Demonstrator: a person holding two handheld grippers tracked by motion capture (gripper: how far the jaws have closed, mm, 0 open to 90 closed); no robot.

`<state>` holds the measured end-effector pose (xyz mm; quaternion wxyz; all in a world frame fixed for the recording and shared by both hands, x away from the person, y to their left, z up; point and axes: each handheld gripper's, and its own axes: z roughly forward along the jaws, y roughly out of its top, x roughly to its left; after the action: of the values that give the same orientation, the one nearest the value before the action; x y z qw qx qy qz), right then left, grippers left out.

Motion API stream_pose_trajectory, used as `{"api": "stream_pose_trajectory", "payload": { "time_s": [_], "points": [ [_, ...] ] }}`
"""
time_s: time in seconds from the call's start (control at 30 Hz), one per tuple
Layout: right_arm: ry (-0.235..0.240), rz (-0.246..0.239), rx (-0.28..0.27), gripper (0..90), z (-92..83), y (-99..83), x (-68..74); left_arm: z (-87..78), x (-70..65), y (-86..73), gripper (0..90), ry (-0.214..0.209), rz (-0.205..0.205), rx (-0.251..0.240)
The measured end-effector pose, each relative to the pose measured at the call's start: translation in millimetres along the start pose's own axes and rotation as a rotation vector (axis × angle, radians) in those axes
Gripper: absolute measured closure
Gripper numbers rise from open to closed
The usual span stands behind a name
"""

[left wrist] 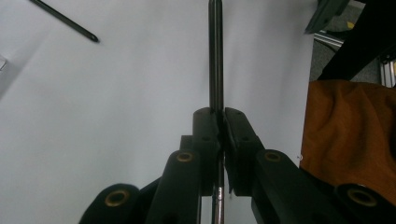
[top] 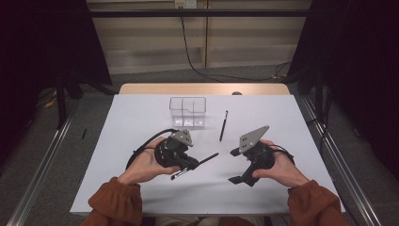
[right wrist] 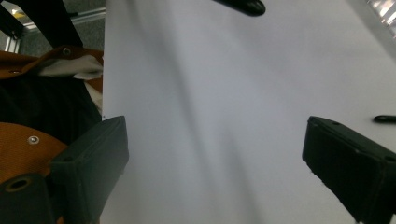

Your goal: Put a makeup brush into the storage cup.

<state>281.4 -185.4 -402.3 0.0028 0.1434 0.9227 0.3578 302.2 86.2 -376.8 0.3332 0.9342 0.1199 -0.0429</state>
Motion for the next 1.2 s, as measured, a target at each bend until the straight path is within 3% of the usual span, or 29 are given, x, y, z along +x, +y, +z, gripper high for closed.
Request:
{"api": "stream_pose_trajectory", "payload": {
  "time_s": [0.1,0.3,0.47,0.63,0.73,0.87,0.97,1.13,1.2],
  "points": [
    [-0.004,-0.007,0.042,6.5,3.4,2.9,1.0,4.1,-1.3,-0.4,84.0,-0.007,0.003,0.029],
    [0.005,-0.034,0.073,8.9,2.2,14.1,-0.5,10.8,-3.1,-0.3,84.0,-0.021,0.016,0.066],
    [0.048,-0.046,0.110,17.2,6.0,21.1,-3.8,16.0,-3.7,-1.4,84.0,-0.026,0.021,0.086],
    [0.070,-0.073,0.194,21.4,14.1,27.2,-6.8,18.4,-3.3,-2.3,84.0,-0.030,0.016,0.092],
    [0.090,-0.081,0.202,23.9,17.7,31.5,-8.3,19.4,-3.2,-2.3,84.0,-0.043,0.020,0.098],
    [0.109,-0.091,0.232,28.7,25.3,31.8,-8.4,21.8,-3.7,-3.0,84.0,-0.029,0.018,0.106],
    [0.104,-0.092,0.223,30.9,27.3,31.6,-8.2,23.9,-3.6,-3.4,84.0,-0.037,0.015,0.107],
    [0.107,-0.134,0.230,35.3,34.5,30.2,-6.6,26.7,-4.8,-3.5,84.0,-0.060,0.027,0.132],
    [0.111,-0.132,0.256,36.3,38.1,30.3,-4.5,27.0,-4.8,-3.2,84.0,-0.067,0.039,0.139]
  ]
}}
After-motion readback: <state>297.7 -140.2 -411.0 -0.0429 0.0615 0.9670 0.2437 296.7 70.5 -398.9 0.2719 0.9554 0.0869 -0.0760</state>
